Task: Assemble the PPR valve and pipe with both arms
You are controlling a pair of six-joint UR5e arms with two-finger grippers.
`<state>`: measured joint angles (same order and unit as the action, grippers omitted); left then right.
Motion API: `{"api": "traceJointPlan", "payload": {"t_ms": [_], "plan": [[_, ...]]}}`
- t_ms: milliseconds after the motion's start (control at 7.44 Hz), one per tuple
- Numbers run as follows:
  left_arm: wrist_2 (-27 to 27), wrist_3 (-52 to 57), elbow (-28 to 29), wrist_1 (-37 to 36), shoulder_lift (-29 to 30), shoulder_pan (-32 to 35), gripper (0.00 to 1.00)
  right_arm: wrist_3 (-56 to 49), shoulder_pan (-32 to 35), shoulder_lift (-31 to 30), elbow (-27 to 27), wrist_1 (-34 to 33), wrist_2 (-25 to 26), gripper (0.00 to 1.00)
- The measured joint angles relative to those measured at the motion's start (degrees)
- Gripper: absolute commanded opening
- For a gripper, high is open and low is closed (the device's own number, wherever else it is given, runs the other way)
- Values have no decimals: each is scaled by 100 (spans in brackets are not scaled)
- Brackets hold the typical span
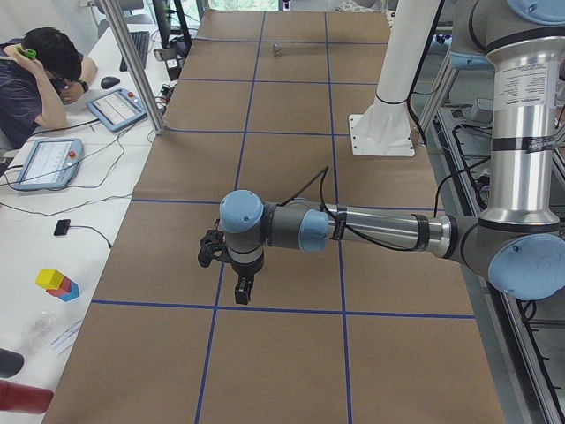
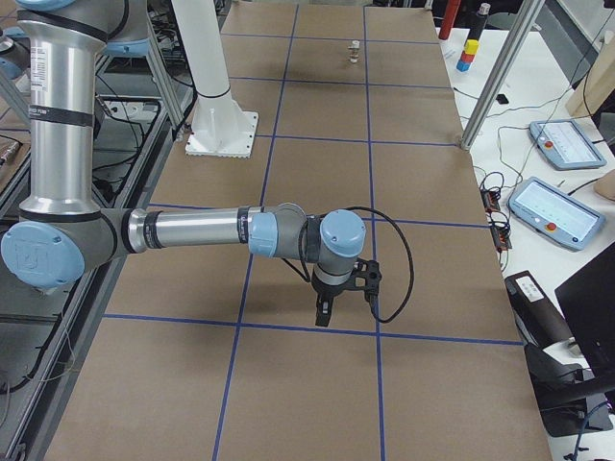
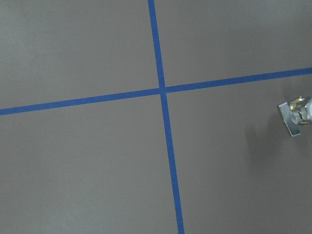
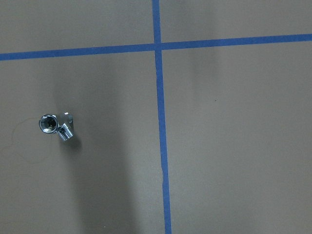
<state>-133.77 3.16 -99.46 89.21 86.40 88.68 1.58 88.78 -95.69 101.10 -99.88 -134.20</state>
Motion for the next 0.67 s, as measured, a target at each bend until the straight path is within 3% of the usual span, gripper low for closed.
{"api": "traceJointPlan", "payload": {"t_ms": [672], "plan": [[-7,-4,-53,-1,10,0,100,17,0,6,-10,30,-17,100]]}}
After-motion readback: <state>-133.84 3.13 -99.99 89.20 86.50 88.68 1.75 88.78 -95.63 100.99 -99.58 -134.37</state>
